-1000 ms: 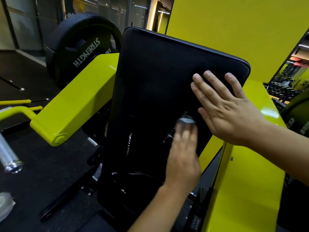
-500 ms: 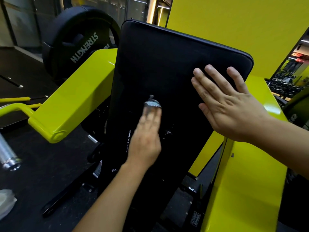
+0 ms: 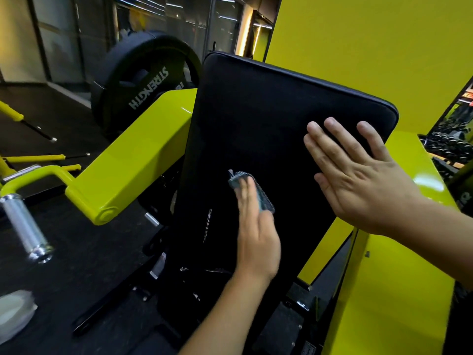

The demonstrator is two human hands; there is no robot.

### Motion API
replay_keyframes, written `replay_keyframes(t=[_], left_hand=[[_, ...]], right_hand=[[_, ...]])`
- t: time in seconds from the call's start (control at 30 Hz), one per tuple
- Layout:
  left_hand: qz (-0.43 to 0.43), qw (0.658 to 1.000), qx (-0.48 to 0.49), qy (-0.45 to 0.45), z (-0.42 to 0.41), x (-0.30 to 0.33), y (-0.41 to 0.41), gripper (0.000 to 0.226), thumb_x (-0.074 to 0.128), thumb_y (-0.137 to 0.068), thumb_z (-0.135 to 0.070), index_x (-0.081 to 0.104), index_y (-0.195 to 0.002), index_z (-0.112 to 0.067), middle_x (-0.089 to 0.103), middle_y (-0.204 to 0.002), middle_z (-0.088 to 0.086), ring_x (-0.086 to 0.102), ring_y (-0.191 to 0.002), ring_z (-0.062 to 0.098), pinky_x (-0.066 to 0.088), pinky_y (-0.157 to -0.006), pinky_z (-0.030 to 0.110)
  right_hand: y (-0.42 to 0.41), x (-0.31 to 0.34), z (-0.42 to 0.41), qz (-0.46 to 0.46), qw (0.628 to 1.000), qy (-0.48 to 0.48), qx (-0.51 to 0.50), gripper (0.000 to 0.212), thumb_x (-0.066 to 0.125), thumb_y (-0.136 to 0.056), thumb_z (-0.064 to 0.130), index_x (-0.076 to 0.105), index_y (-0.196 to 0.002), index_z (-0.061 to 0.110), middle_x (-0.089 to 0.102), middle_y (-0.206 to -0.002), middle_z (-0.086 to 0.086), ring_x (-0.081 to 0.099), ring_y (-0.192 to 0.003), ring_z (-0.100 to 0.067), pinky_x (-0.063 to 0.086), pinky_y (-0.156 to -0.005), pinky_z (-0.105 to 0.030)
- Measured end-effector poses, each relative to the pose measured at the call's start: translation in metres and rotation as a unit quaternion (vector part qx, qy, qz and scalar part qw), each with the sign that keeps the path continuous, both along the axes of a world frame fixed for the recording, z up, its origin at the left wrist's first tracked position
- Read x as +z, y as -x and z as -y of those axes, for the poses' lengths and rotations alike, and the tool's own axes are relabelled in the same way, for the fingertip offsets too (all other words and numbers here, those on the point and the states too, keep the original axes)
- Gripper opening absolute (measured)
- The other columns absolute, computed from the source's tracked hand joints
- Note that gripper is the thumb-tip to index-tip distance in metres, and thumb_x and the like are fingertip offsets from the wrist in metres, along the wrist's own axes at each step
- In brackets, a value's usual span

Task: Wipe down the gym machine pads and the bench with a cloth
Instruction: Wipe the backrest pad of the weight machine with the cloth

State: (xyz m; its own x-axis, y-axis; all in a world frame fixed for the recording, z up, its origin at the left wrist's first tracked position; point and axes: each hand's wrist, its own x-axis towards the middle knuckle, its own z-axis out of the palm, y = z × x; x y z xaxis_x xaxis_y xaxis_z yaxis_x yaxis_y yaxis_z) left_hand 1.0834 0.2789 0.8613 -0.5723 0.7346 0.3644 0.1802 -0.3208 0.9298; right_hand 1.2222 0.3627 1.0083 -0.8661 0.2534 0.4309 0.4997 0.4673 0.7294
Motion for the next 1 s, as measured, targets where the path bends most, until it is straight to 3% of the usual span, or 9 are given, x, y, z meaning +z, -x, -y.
replay_keyframes(t=[0.1,0.2,0.27,0.33,0.5,0.67,0.87,1.0], left_hand=[[-0.082,0.997,-0.012,-0.003,0.01,-0.014,-0.03,0.062,0.032,-0.11,-0.013,0.012,-0.164,-0.037,0.003,-0.168,-0.029,-0.004,-0.153,-0.01,0.008,-0.13,0.03],[-0.229,0.971,0.063,-0.016,0.0,-0.031,-0.003,0.059,0.04,-0.108,-0.018,0.024,-0.164,-0.027,0.018,-0.169,-0.018,0.006,-0.158,0.005,0.02,-0.128,0.037],[-0.331,0.936,0.116,0.021,-0.008,-0.039,0.016,0.064,0.041,-0.106,-0.026,0.016,-0.165,-0.022,0.013,-0.172,-0.007,0.0,-0.16,0.015,0.019,-0.128,0.04],[-0.372,0.913,0.155,0.069,-0.014,-0.038,0.025,0.069,0.037,-0.107,-0.035,0.006,-0.166,-0.018,0.003,-0.174,0.0,-0.008,-0.16,0.02,0.015,-0.129,0.043],[-0.34,0.911,0.195,0.131,-0.026,-0.006,0.035,0.078,0.023,-0.107,-0.055,-0.011,-0.164,-0.014,-0.014,-0.172,0.006,-0.017,-0.158,0.017,0.002,-0.13,0.037],[-0.228,0.945,0.197,0.126,-0.036,0.003,0.035,0.075,0.024,-0.108,-0.046,-0.014,-0.163,-0.013,-0.019,-0.171,0.006,-0.017,-0.158,0.016,0.004,-0.13,0.041],[-0.191,0.96,0.169,0.115,-0.019,-0.045,-0.073,0.072,0.023,-0.11,-0.04,-0.014,-0.162,-0.006,-0.017,-0.171,0.011,-0.014,-0.159,0.022,0.018,-0.127,0.051],[-0.162,0.967,0.148,0.133,-0.01,-0.06,-0.108,0.072,0.021,-0.111,-0.043,-0.022,-0.16,-0.011,-0.027,-0.169,0.002,-0.019,-0.158,0.018,0.012,-0.129,0.047]], right_hand=[[0.001,0.0,0.002,0.001,1.0,-0.006,-0.005,0.067,0.025,-0.106,0.037,0.009,-0.165,0.009,0.002,-0.174,-0.009,-0.001,-0.16,-0.025,0.007,-0.128,-0.054],[0.005,0.003,0.005,0.011,1.0,-0.011,-0.01,0.067,0.024,-0.107,0.038,0.009,-0.165,0.008,0.002,-0.173,-0.009,-0.002,-0.16,-0.025,0.006,-0.129,-0.053],[0.009,0.006,0.006,0.021,1.0,-0.016,-0.01,0.067,0.022,-0.107,0.039,0.009,-0.165,0.008,0.002,-0.173,-0.009,-0.002,-0.16,-0.024,0.006,-0.129,-0.052],[0.014,0.008,0.007,0.029,0.999,-0.016,-0.012,0.068,0.021,-0.107,0.041,0.009,-0.165,0.008,0.001,-0.173,-0.009,-0.002,-0.16,-0.024,0.005,-0.129,-0.052],[0.022,0.011,0.006,0.047,0.998,-0.021,-0.018,0.071,0.016,-0.105,0.045,0.007,-0.165,0.008,-0.001,-0.173,-0.01,-0.004,-0.16,-0.024,0.003,-0.129,-0.05],[0.031,0.021,0.004,0.073,0.997,-0.023,-0.007,0.072,0.015,-0.104,0.046,0.008,-0.165,0.009,0.002,-0.173,-0.01,-0.001,-0.16,-0.024,0.003,-0.129,-0.049],[0.037,0.019,-0.001,0.089,0.995,-0.047,-0.005,0.071,0.011,-0.105,0.045,0.003,-0.165,0.008,-0.003,-0.173,-0.011,-0.005,-0.16,-0.025,0.0,-0.129,-0.051],[0.048,0.02,-0.003,0.097,0.994,-0.054,0.004,0.069,0.01,-0.106,0.043,0.003,-0.165,0.008,-0.002,-0.173,-0.011,-0.005,-0.16,-0.025,0.0,-0.128,-0.052]])
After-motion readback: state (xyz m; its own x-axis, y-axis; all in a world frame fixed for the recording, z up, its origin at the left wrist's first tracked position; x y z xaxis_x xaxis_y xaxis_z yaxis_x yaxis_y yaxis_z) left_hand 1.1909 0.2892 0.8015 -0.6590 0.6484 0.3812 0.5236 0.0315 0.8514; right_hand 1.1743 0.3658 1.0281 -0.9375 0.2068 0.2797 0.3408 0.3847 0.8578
